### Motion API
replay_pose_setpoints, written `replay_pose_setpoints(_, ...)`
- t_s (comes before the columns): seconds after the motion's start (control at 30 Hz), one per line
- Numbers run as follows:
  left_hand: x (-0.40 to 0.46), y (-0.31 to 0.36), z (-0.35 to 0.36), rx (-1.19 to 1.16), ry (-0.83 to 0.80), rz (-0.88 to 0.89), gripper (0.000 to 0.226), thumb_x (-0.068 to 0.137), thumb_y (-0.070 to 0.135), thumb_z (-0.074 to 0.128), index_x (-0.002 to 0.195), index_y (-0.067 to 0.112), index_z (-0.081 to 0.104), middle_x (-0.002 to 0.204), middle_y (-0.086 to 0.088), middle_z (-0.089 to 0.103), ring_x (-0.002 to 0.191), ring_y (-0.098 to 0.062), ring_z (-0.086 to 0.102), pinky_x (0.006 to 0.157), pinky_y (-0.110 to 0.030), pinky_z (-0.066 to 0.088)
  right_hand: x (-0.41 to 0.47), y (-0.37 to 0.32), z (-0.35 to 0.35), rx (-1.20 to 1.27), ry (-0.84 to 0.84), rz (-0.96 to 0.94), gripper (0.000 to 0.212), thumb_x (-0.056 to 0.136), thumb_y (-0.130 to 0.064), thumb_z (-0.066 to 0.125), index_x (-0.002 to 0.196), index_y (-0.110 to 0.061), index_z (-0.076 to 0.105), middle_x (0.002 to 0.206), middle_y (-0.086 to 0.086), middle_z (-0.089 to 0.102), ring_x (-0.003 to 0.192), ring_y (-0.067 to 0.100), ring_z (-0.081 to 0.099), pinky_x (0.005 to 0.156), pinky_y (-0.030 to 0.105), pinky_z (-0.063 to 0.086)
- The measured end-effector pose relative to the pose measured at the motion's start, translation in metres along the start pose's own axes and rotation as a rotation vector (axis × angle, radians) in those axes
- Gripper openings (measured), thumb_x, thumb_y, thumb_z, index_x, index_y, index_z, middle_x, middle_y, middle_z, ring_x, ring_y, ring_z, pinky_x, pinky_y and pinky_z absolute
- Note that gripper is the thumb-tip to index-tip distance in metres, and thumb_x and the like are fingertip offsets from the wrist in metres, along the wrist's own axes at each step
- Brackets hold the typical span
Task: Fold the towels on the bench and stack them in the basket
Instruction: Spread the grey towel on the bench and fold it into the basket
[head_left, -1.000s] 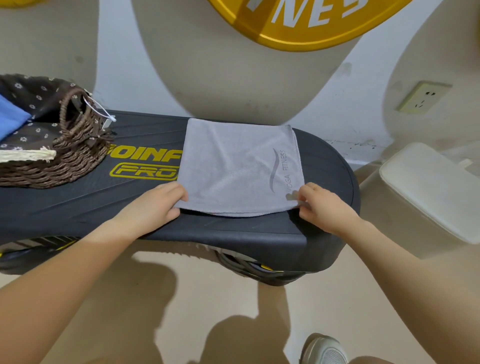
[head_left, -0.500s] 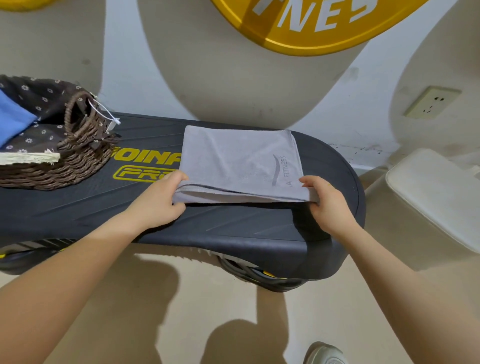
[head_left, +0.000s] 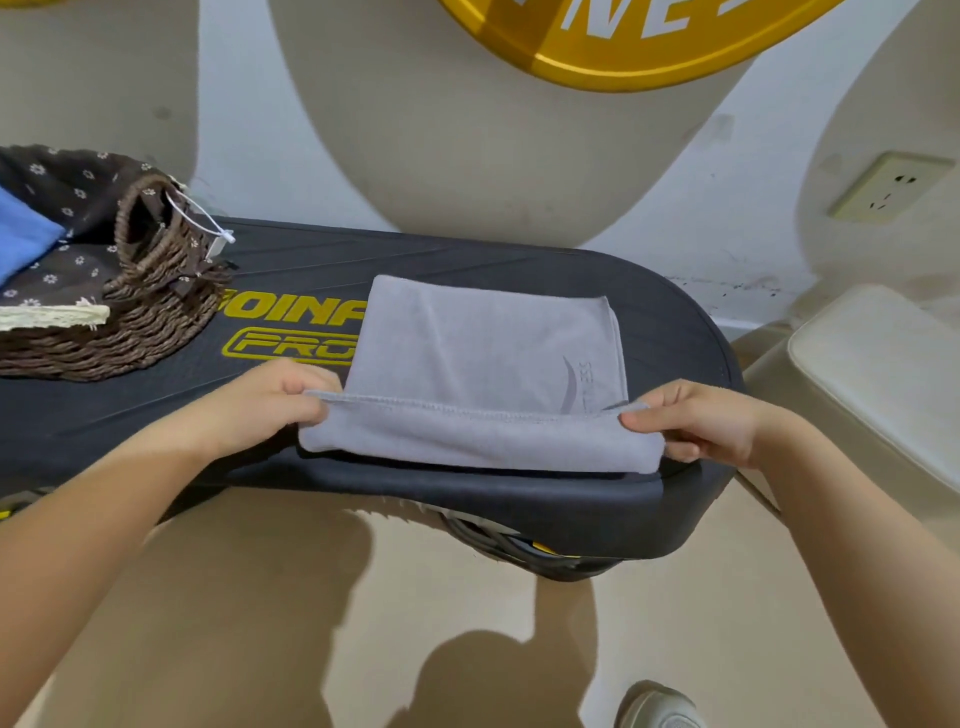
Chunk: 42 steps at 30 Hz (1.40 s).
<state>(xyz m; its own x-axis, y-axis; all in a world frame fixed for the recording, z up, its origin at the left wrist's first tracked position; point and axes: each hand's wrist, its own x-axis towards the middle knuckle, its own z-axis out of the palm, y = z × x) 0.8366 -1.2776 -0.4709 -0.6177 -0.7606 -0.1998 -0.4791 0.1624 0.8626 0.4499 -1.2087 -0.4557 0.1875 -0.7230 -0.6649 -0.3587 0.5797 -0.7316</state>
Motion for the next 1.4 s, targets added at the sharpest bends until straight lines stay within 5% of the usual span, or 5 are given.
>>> replay_pose_setpoints(0.3, 0.051, -0.001, 0.005, -0.335, 0.351, -0.185, 0.044, 0.096, 0.016, 0.044, 0.071, 0.035, 0.075, 0.072, 0.010, 0.073, 0.070, -0.007, 0.065, 0.067, -0.023, 0.050, 0.057, -0.014, 0.004, 0.196, 0.636, -0.357, 0.042, 0.088, -0.023, 0.061, 0.079, 0.017, 0.054, 0.068, 0.028, 0.046, 0.071, 0.021, 0.046, 0.066, 0.031, 0.036)
replay_pose_setpoints(0.53, 0.102, 0.009, -0.002, -0.313, 0.532, -0.298, 0.024, 0.089, 0.020, 0.049, 0.088, 0.003, 0.066, 0.082, -0.010, 0.061, 0.073, -0.020, 0.054, 0.066, -0.030, 0.038, 0.097, -0.033, -0.009, -0.109, 0.876, -0.281, 0.038, 0.092, -0.029, 0.051, 0.063, -0.007, 0.040, 0.059, 0.008, 0.034, 0.057, 0.016, 0.031, 0.055, 0.029, 0.023)
replay_pose_setpoints(0.7, 0.128, -0.003, -0.005, -0.204, 0.572, -0.433, 0.019, 0.092, 0.023, 0.044, 0.081, 0.010, 0.052, 0.079, -0.012, 0.050, 0.074, -0.021, 0.047, 0.060, -0.029, 0.032, 0.109, -0.043, -0.014, -0.336, 0.925, -0.213, 0.041, 0.093, -0.030, 0.051, 0.060, -0.012, 0.036, 0.058, 0.002, 0.039, 0.061, 0.021, 0.039, 0.050, 0.030, 0.027)
replay_pose_setpoints(0.87, 0.138, -0.002, 0.000, 0.212, 0.628, -0.388, 0.027, 0.097, 0.023, 0.034, 0.079, 0.007, 0.045, 0.084, -0.010, 0.049, 0.081, -0.024, 0.040, 0.064, -0.028, 0.024, 0.105, -0.035, -0.020, -0.490, 0.739, -0.300, 0.036, 0.089, -0.028, 0.060, 0.123, -0.020, 0.052, 0.112, 0.002, 0.060, 0.101, 0.021, 0.055, 0.083, 0.035, 0.046)
replay_pose_setpoints(1.4, 0.152, -0.003, 0.009, 0.662, 0.634, -0.390, 0.032, 0.101, 0.022, 0.025, 0.112, -0.004, 0.040, 0.104, -0.031, 0.059, 0.095, -0.047, 0.055, 0.066, -0.039, 0.032, 0.115, -0.037, -0.042, 0.002, 0.736, -0.217, 0.020, 0.079, -0.010, 0.069, 0.068, -0.016, 0.054, 0.070, 0.001, 0.057, 0.071, 0.018, 0.053, 0.062, 0.028, 0.043)
